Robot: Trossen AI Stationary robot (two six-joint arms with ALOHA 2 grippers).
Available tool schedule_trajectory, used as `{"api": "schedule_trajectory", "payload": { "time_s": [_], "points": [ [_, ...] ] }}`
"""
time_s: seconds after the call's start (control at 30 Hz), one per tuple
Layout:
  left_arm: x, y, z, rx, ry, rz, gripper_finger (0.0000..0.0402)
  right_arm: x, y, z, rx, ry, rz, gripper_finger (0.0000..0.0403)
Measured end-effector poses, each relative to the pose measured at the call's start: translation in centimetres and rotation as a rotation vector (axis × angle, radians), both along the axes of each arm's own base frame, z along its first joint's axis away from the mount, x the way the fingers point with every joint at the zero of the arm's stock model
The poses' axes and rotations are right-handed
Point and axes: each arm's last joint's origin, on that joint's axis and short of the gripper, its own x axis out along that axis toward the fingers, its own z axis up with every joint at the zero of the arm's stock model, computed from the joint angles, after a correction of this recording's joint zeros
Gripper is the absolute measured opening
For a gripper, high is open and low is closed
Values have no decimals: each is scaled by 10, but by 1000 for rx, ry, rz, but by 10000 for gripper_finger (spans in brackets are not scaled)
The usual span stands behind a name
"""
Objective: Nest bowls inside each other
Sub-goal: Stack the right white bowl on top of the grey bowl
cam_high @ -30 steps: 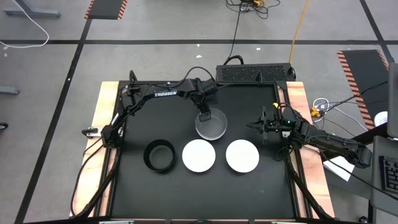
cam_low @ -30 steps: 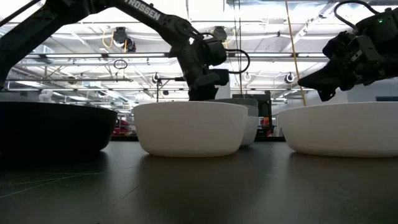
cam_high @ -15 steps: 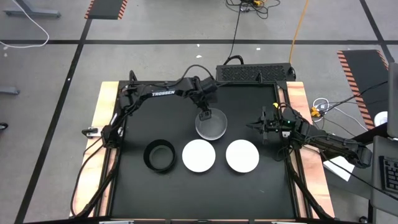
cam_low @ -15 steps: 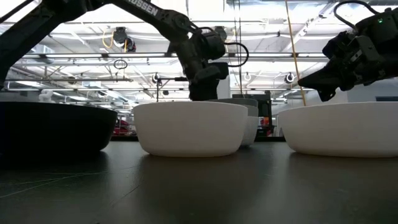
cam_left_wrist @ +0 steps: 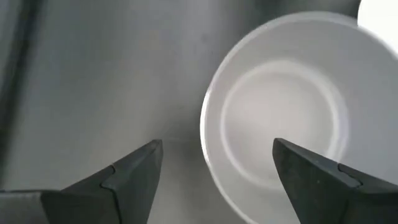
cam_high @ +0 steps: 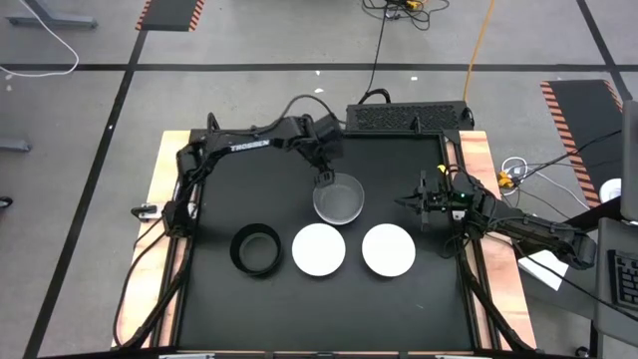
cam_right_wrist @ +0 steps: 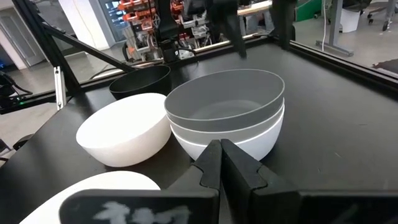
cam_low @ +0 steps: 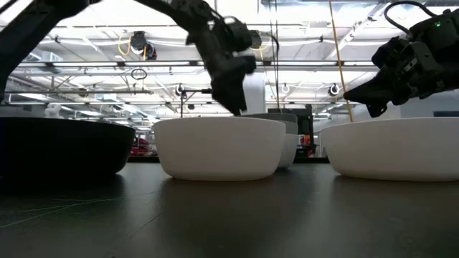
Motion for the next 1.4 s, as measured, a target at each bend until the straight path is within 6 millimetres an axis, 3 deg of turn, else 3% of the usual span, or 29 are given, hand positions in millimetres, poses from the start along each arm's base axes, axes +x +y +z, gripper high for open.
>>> {"api": "schedule_trajectory", "payload": {
  "time_s": [0.13,0.23,0.3,0.43,0.47,0.6,0.73,0.87,1.03,1.4],
  "points": [
    [-18,-7,39,36,-58,-1,302,0,0,0,4,2,-1,0],
    [-37,-20,68,69,-65,-29,260,0,0,0,9,4,-1,0],
    [-50,-30,83,77,-57,-59,200,0,0,-1,11,5,-2,0],
    [-66,-50,108,64,-98,-96,44,0,0,-1,11,5,-2,0],
    [-69,-56,115,62,-125,-104,23,0,0,-1,11,5,-2,0],
    [-78,-82,141,96,-243,-162,15,0,0,0,20,0,-4,0],
    [-92,-96,163,136,-417,-190,4,0,0,0,24,1,-5,0],
    [-117,-92,156,154,-512,-133,3,0,0,0,25,2,-5,0],
    [-160,-84,121,121,-537,-15,2,0,0,0,25,3,-5,0],
    [-262,-114,39,83,-874,97,1,1,0,-1,26,3,-5,0]
  ]
}}
